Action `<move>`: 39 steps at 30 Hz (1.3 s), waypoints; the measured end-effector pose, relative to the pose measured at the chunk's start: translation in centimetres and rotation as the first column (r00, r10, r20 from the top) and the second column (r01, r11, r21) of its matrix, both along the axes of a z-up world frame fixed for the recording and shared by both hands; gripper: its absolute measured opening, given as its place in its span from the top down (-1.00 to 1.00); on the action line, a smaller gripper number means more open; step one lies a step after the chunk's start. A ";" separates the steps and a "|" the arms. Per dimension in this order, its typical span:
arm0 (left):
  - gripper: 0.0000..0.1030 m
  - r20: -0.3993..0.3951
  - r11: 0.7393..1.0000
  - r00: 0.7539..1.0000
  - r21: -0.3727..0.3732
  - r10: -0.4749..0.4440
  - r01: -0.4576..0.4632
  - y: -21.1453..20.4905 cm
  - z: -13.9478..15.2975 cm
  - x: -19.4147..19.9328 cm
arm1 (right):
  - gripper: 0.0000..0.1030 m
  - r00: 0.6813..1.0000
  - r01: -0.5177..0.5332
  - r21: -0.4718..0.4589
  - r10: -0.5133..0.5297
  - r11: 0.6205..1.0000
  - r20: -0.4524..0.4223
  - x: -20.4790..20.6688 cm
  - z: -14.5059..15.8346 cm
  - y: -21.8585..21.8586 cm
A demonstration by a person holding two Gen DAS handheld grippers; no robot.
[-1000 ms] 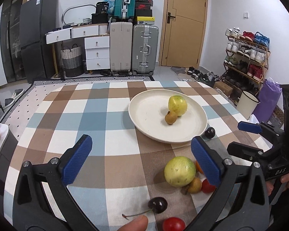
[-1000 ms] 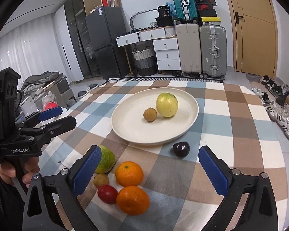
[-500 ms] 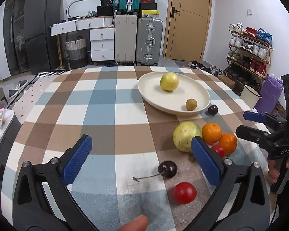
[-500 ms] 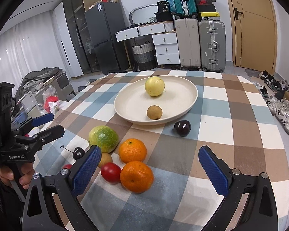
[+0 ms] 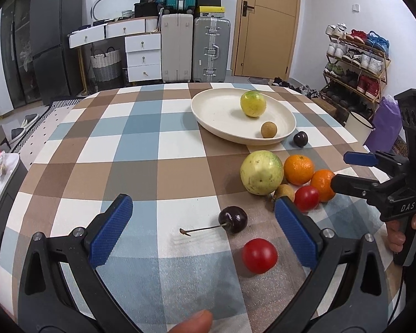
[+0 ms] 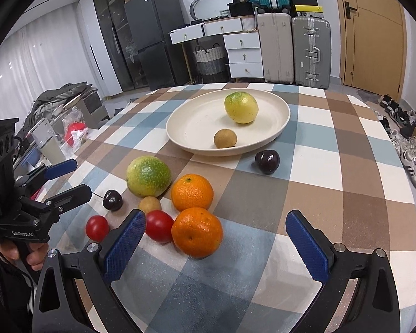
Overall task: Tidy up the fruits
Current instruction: 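Withdraw both grippers from the plate toward the remaining fruits, then grasp the red tomato with the left gripper while the right gripper grasps an orange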
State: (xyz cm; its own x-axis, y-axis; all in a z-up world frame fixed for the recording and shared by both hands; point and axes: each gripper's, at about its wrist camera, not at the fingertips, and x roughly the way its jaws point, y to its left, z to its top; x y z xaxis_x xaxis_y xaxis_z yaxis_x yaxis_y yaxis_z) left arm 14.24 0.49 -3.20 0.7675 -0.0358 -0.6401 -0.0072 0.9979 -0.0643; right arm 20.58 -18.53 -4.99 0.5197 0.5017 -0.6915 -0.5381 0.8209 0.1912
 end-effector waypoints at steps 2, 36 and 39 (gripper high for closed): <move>-0.99 0.000 1.000 1.000 0.004 0.000 0.000 -0.1 0.0 -0.3 | -0.99 1.000 -0.011 -0.005 0.011 1.000 0.001 -0.1 -0.1 0.2; -0.29 -0.181 0.981 0.964 -0.053 -0.194 0.188 -2.7 -2.9 -0.6 | -0.44 0.994 -0.089 -0.098 0.083 0.991 -0.066 -0.3 -1.8 1.1; -0.13 -0.196 0.976 0.956 -0.058 -0.217 0.210 -3.2 -3.2 -0.6 | -0.37 0.994 -0.090 -0.102 0.084 0.991 -0.063 -0.4 -1.8 1.1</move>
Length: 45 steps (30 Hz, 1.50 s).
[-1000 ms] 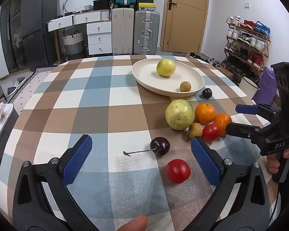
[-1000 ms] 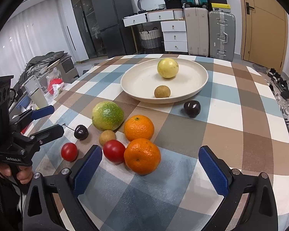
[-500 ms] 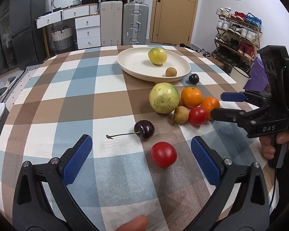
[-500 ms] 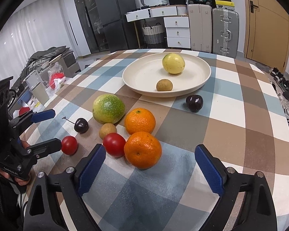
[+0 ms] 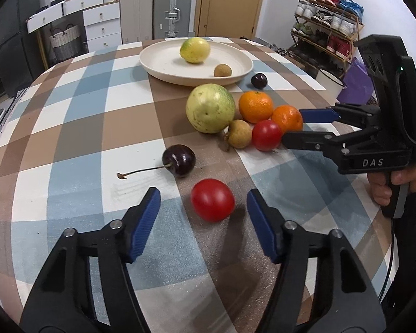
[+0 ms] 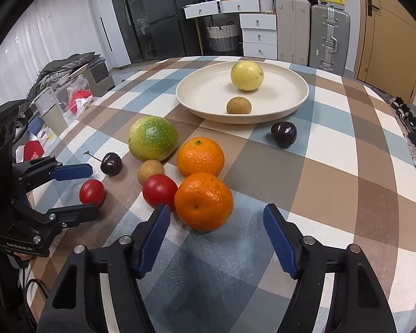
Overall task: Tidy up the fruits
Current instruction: 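Grasp the red tomato with the left gripper while the right gripper grasps an orange, then carry the tomato and orange over the plate with both grippers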
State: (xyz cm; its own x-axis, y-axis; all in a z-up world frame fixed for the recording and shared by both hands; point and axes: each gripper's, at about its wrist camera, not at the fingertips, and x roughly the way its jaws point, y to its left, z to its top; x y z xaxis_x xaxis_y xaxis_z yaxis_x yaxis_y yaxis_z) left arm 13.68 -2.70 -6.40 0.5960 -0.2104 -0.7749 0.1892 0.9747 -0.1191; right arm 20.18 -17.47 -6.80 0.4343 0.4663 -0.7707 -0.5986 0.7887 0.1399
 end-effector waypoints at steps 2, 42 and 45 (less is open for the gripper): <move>-0.02 0.000 1.000 1.000 0.006 -0.003 0.003 -0.2 0.0 -0.1 | -0.33 1.000 0.000 -0.002 0.000 1.000 0.002 0.0 0.0 0.0; 0.47 0.193 0.997 0.978 -0.027 0.081 -0.077 0.9 5.2 0.9 | 0.20 0.993 0.001 0.112 -0.015 0.994 0.116 -1.0 3.1 -1.2; 0.47 0.212 0.996 0.973 -0.031 0.089 -0.084 1.2 5.9 1.6 | 0.20 0.991 0.008 0.130 -0.026 0.991 0.135 -1.1 3.7 -1.5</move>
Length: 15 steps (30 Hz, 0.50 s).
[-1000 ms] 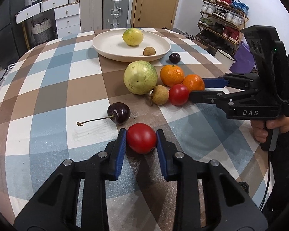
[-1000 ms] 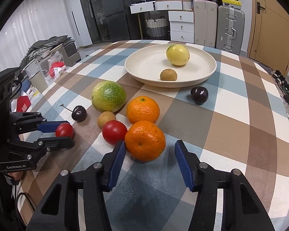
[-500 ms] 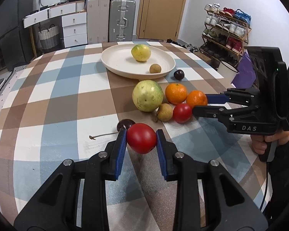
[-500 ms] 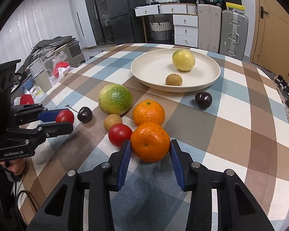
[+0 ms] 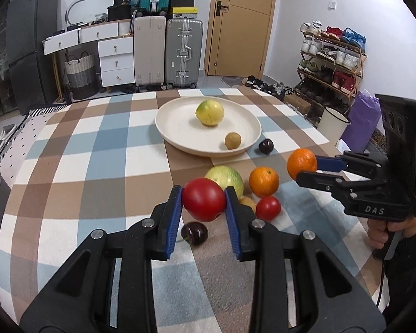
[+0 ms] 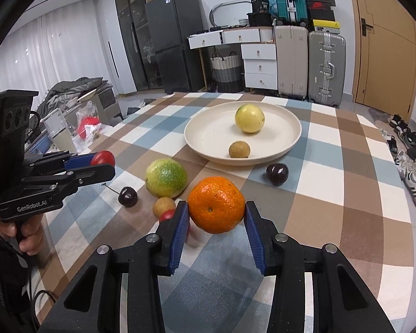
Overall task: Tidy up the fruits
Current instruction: 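Carry the tomato and orange over the plate with both grippers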
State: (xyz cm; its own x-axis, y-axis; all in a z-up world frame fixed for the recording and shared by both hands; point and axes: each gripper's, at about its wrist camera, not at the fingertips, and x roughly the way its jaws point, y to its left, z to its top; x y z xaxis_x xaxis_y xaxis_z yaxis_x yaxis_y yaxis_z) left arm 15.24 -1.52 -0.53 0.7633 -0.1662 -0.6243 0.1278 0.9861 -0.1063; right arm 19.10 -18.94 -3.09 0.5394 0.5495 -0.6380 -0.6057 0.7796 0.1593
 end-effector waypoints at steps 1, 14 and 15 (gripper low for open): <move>0.47 0.007 1.000 1.000 0.003 0.004 -0.004 0.1 0.2 0.3 | 0.20 1.000 0.004 0.005 -0.004 1.000 0.004 0.0 0.2 -0.1; 0.47 0.058 1.000 0.998 0.004 0.025 -0.025 0.3 2.3 3.7 | 0.20 0.998 0.043 0.040 -0.045 0.998 0.045 1.1 2.8 -0.3; 0.47 0.060 1.000 0.998 0.002 0.026 -0.027 0.4 2.4 3.9 | 0.20 0.998 0.048 0.039 -0.050 0.998 0.048 1.3 2.9 -0.3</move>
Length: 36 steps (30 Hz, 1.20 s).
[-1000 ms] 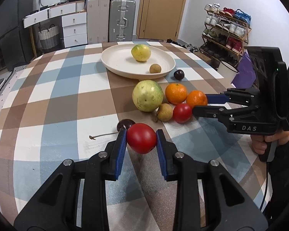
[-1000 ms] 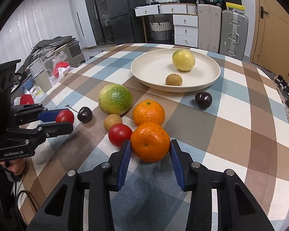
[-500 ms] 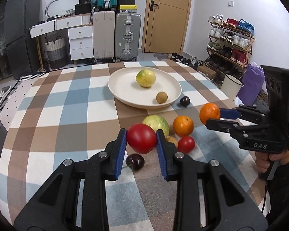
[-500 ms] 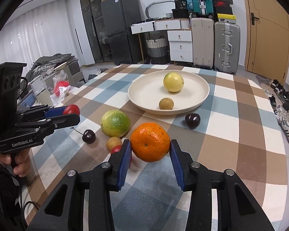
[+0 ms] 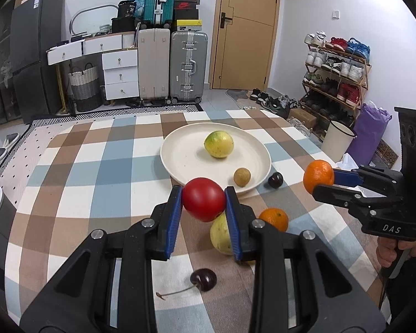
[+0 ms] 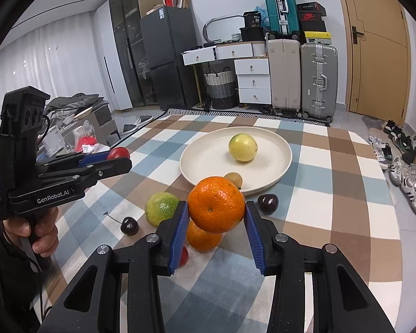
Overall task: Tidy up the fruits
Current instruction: 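Carry the tomato and orange over the plate with both grippers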
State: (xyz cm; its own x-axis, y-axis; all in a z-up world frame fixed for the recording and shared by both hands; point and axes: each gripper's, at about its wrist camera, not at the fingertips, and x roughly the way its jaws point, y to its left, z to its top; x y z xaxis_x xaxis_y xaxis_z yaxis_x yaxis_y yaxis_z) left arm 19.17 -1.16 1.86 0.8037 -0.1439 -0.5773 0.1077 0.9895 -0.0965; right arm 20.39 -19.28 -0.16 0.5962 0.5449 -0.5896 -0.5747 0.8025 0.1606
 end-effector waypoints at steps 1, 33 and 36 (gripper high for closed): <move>0.47 0.002 1.000 1.000 -0.004 0.000 0.000 0.0 0.1 0.3 | 0.20 1.000 0.004 0.000 -0.004 1.000 0.002 0.2 0.2 0.0; 0.47 -0.020 1.000 1.000 0.017 0.012 -0.011 -0.4 -2.0 10.3 | 0.20 0.993 0.107 -0.002 -0.107 0.994 -0.047 8.8 -0.3 1.2; 0.47 -0.026 1.000 1.000 0.025 0.009 -0.009 -0.3 -2.6 11.0 | 0.20 0.993 0.107 -0.014 -0.108 0.994 -0.052 9.5 -0.9 1.6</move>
State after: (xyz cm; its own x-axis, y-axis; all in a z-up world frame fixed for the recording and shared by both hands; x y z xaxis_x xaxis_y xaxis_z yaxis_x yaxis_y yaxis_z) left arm 30.21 -1.50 -0.78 0.7895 -0.1220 -0.6015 0.0967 0.9925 -0.0743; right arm 29.92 -17.64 -1.09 0.6189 0.4726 -0.6274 -0.4758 0.8611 0.1793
